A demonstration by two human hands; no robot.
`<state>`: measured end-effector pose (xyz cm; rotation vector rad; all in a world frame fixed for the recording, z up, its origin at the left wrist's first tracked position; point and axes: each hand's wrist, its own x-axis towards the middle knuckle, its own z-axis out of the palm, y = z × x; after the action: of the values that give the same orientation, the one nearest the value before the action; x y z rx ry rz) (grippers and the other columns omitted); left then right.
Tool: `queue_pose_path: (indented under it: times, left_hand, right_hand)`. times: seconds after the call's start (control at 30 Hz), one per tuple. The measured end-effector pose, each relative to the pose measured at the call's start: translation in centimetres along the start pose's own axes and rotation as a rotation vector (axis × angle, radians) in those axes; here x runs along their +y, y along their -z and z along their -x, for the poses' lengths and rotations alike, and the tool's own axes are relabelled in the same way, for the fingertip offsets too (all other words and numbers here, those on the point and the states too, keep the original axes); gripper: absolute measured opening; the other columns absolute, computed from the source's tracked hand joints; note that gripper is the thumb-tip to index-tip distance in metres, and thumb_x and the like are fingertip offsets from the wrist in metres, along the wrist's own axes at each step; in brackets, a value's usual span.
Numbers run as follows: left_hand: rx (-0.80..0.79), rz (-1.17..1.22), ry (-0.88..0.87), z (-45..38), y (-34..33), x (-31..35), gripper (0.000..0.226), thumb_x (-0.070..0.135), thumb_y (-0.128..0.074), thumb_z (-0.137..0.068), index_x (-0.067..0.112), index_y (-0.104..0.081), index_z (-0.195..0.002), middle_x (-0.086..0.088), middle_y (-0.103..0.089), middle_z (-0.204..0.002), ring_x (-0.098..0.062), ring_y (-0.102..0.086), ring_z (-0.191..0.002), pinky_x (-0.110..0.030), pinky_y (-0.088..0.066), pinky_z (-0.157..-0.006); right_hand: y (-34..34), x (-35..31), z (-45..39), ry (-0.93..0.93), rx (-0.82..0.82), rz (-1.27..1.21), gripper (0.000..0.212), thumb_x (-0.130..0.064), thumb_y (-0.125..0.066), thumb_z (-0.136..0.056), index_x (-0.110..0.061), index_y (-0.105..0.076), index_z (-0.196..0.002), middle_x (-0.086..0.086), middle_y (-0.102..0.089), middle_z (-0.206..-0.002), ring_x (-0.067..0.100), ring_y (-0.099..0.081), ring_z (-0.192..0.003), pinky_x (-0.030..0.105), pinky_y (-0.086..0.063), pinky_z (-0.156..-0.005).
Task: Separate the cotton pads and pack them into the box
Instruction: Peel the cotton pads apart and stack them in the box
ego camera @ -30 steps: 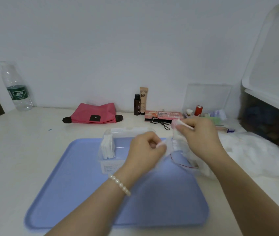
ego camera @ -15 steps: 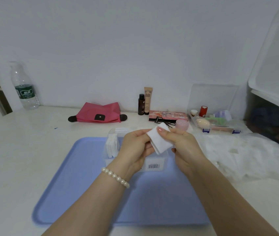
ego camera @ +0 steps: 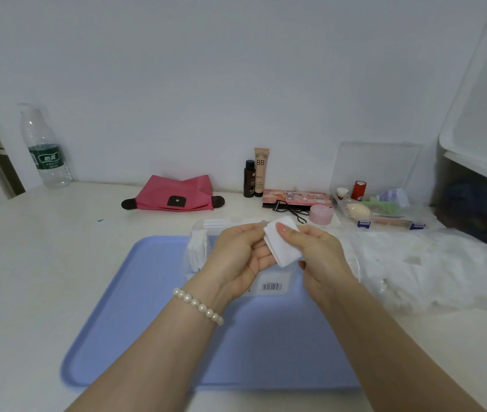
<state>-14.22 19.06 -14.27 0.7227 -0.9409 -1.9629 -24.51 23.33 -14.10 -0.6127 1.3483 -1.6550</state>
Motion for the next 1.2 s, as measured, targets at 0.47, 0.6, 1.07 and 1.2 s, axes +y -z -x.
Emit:
queue_pose_path:
  times: [0.47,0.6,1.07,1.2]
  left_hand:
    - [0.021,-0.075,-0.015,0.1,0.5,0.0,0.023,-0.012,-0.046,-0.090,-0.002,-0.056,-0.107,-0.022,-0.066,-0.099,-0.026,-0.069,-0.079,-0.033,-0.059,-0.070]
    - [0.114,-0.178,-0.058,-0.1,0.6,-0.1,0.027,-0.011,-0.047,-0.091,0.011,-0.046,-0.105,-0.014,-0.063,-0.086,-0.019,-0.067,-0.065,-0.033,-0.058,-0.065]
    - [0.063,-0.419,-0.126,-0.1,0.6,-1.1,0.024,-0.011,-0.049,-0.089,0.004,-0.062,-0.077,-0.011,-0.058,-0.075,-0.014,-0.062,-0.059,-0.022,-0.054,-0.055]
    - [0.066,-0.390,-0.126,0.2,0.7,-0.6,0.026,-0.014,-0.046,-0.089,0.002,-0.064,-0.079,-0.011,-0.062,-0.074,-0.006,-0.062,-0.050,-0.016,-0.050,-0.048]
  right_hand:
    - [1.1,0.2,-1.1,0.180,-0.047,0.285,0.012,-0.011,-0.068,-0.082,-0.014,-0.058,-0.089,0.002,-0.061,-0.085,0.016,-0.058,-0.076,0.028,-0.047,-0.068]
    - [3.4,-2.4,-1.6,0.523,0.030,1.325,0.023,0.004,-0.045,-0.081,-0.015,-0.057,-0.087,0.005,-0.063,-0.090,0.024,-0.056,-0.081,0.029,-0.041,-0.066]
    - [2.6,0.3,-3.3,0.235,0.256,2.564,0.041,-0.014,-0.050,-0.086,-0.004,-0.044,-0.125,0.020,-0.052,-0.120,0.037,-0.053,-0.106,0.041,-0.044,-0.083]
    - [2.8,0.1,-3.9,0.425,0.132,2.420,0.028,-0.003,-0.056,-0.079,-0.017,-0.060,-0.102,-0.004,-0.060,-0.087,0.020,-0.059,-0.083,0.028,-0.039,-0.073]
